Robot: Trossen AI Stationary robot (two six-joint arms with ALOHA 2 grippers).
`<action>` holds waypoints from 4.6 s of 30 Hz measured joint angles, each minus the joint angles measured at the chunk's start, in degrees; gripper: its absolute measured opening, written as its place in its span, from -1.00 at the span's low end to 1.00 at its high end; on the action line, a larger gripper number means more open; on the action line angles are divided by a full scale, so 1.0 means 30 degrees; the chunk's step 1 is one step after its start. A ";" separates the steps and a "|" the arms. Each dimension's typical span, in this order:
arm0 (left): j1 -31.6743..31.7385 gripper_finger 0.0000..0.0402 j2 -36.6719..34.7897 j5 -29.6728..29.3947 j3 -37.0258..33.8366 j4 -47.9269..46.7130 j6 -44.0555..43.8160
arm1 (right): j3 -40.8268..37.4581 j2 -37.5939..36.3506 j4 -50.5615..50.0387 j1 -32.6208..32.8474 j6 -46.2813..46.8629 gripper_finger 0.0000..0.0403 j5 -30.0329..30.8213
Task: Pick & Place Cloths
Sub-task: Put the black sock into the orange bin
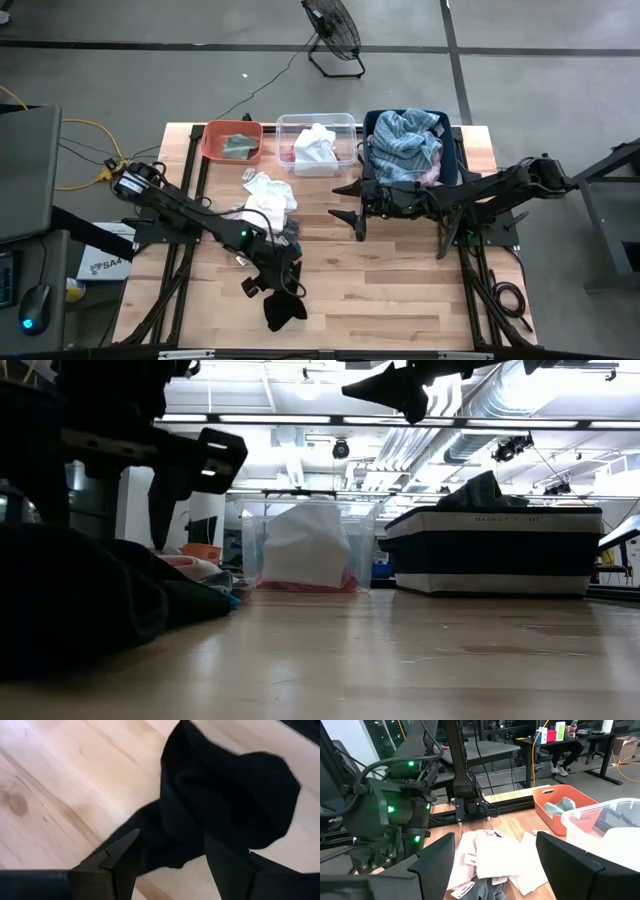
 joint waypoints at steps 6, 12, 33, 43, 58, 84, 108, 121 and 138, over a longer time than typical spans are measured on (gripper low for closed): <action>0.0047 -0.03 0.0678 0.0589 0.0048 0.0654 -0.0073 | 0.0000 0.0000 -0.0057 0.0018 0.0280 0.34 -0.0007; 0.0799 -0.34 0.1303 0.2525 -0.0001 0.0392 -0.0508 | 0.0000 0.0000 -0.0197 0.0099 0.0474 0.34 0.0000; 0.1129 -0.99 0.0057 0.0526 0.2074 -0.4266 -0.0486 | 0.0000 0.0000 -0.0312 0.0197 0.0634 0.34 0.0000; 0.1125 -1.00 -0.0449 -0.1660 0.4095 -0.7304 -0.0564 | 0.0000 0.0000 -0.0316 0.0197 0.0638 0.34 0.0000; 0.1115 -1.00 -0.0442 -0.8426 0.7666 -1.3836 -0.2727 | 0.0000 0.0000 -0.0418 0.0197 0.1042 0.34 0.0000; 0.1137 -1.00 -0.4153 -2.3389 1.4579 -2.5287 -1.1904 | 0.0000 0.0000 -0.0808 0.0197 0.0919 0.34 0.0000; 0.9249 -1.00 -0.7429 -2.9321 1.4557 -2.5254 -1.4432 | 0.0000 0.0000 -0.0811 0.0197 0.0962 0.34 0.0000; 1.5728 -1.00 -0.6346 -2.6601 1.4557 -2.5232 -1.2809 | 0.0000 0.0000 -0.0811 0.0197 0.0960 0.34 0.0000; 2.0531 -1.00 -0.1264 -2.3962 1.4549 -2.5103 -1.1309 | 0.0000 0.0000 -0.1104 0.0197 0.0962 0.34 0.0000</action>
